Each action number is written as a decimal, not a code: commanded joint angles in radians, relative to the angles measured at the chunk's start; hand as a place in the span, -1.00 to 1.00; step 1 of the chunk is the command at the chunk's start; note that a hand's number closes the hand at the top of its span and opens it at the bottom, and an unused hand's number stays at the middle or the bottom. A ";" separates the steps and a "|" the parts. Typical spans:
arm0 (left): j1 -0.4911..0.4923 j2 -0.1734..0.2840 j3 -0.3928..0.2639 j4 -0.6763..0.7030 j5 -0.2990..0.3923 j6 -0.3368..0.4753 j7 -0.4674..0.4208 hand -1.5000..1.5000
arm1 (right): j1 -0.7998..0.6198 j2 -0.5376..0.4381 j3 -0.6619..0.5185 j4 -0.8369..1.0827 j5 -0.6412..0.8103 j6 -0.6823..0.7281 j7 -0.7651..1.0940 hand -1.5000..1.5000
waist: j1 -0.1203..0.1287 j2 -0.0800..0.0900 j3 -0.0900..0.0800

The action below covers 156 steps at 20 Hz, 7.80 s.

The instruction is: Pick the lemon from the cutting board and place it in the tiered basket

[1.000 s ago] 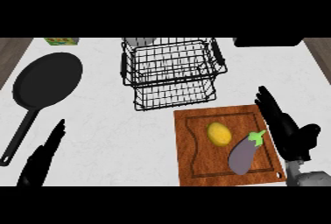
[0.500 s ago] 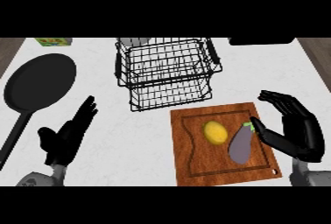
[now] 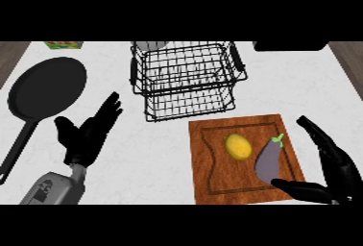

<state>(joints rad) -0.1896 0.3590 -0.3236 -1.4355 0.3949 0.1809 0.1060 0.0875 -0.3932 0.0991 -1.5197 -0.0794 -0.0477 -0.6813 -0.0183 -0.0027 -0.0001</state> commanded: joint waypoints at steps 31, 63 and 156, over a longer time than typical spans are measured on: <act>-0.012 -0.085 0.074 0.010 -0.087 -0.074 0.027 0.00 | 0.044 0.161 0.494 -0.486 1.124 0.037 1.347 -1.00 | 0.018 0.003 0.000; -0.027 -0.224 0.216 -0.071 -0.242 -0.143 0.192 0.00 | 0.003 0.259 0.274 -0.096 1.119 -0.192 1.081 -1.00 | 0.018 0.003 0.000; -0.015 -0.258 0.302 -0.024 -0.284 -0.278 0.140 0.00 | -1.288 0.393 -0.167 0.421 0.979 -0.013 1.446 1.00 | 0.045 0.010 -0.001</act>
<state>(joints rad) -0.1992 0.0874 -0.0405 -1.4581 0.0925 -0.0804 0.2379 -1.1863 -0.0010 -0.0564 -1.2525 0.9128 0.0753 0.8338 0.0251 0.0057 -0.0009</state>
